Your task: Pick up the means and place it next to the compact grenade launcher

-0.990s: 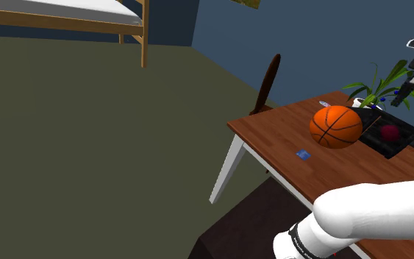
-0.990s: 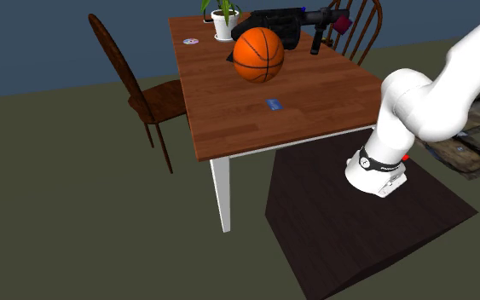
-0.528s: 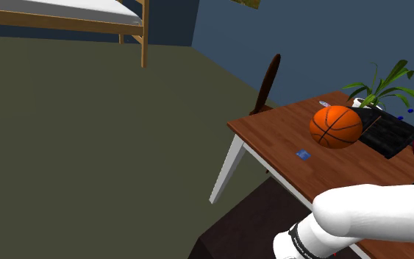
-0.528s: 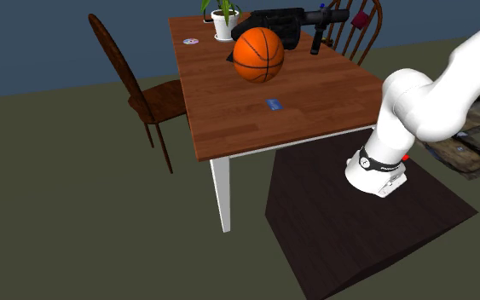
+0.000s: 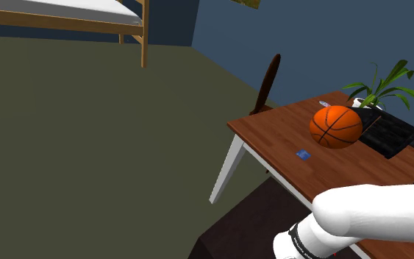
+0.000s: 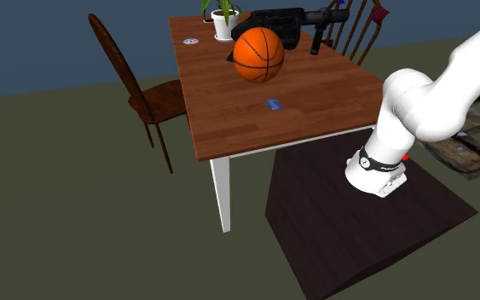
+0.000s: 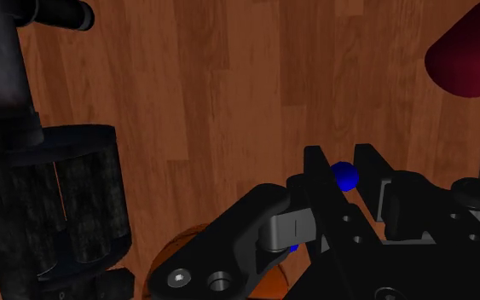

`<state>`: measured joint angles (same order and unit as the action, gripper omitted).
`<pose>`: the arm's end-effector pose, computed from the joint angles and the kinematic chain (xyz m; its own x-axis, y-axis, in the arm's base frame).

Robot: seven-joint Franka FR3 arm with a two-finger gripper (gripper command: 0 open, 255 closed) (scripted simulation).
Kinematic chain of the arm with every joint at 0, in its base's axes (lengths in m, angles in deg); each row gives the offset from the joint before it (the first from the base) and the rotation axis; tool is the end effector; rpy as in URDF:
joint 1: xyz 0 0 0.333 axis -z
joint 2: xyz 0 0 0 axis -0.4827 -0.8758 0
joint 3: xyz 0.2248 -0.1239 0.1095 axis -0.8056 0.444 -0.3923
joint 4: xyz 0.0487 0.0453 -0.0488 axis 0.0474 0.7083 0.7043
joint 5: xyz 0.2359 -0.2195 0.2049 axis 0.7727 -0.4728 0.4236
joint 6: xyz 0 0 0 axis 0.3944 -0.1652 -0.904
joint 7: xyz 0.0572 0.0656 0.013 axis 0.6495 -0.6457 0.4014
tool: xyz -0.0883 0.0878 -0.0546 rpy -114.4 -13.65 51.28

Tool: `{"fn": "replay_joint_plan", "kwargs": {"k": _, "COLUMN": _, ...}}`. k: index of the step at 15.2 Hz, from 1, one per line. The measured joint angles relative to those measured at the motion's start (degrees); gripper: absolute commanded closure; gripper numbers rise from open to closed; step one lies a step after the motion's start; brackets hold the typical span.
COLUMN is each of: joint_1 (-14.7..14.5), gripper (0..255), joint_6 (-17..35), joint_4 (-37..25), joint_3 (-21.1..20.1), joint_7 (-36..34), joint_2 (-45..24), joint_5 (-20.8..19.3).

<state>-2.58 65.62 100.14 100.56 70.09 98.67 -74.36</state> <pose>-0.0827 -0.4496 0.6222 0.9913 -0.0717 -0.1100 -0.0668 -0.9966 0.0477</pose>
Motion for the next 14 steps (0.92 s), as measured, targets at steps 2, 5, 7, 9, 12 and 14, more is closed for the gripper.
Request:
{"fn": "replay_joint_plan", "kwargs": {"k": 2, "joint_1": -0.2, "gripper": 255, "joint_6": 0.4, "joint_4": -1.2, "joint_3": 2.5, "joint_7": 2.5, "joint_2": -0.1, "joint_5": -0.7}}
{"fn": "replay_joint_plan", "kwargs": {"k": 5, "joint_1": -0.1, "gripper": 255, "joint_6": 1.1, "joint_4": -0.9, "joint_3": 4.0, "joint_7": 4.0, "joint_2": 0.3, "joint_5": -1.5}}
{"fn": "replay_joint_plan", "kwargs": {"k": 7, "joint_1": 0.4, "gripper": 255, "joint_6": 2.2, "joint_4": 0.8, "joint_3": 4.0, "joint_7": 3.7, "joint_2": 1.1, "joint_5": -2.0}}
{"fn": "replay_joint_plan", "kwargs": {"k": 9, "joint_1": 0.9, "gripper": 255, "joint_6": 3.4, "joint_4": 2.8, "joint_3": 4.0, "joint_7": 3.3, "joint_2": 1.9, "joint_5": -2.5}}
{"fn": "replay_joint_plan", "kwargs": {"k": 12, "joint_1": 1.3, "gripper": 255, "joint_6": 5.2, "joint_4": 5.3, "joint_3": 4.3, "joint_7": 2.6, "joint_2": 2.8, "joint_5": -3.1}}
{"fn": "replay_joint_plan", "kwargs": {"k": 14, "joint_1": 1.8, "gripper": 255, "joint_6": 6.6, "joint_4": 7.7, "joint_3": 4.1, "joint_7": 1.9, "joint_2": 3.7, "joint_5": -3.6}}
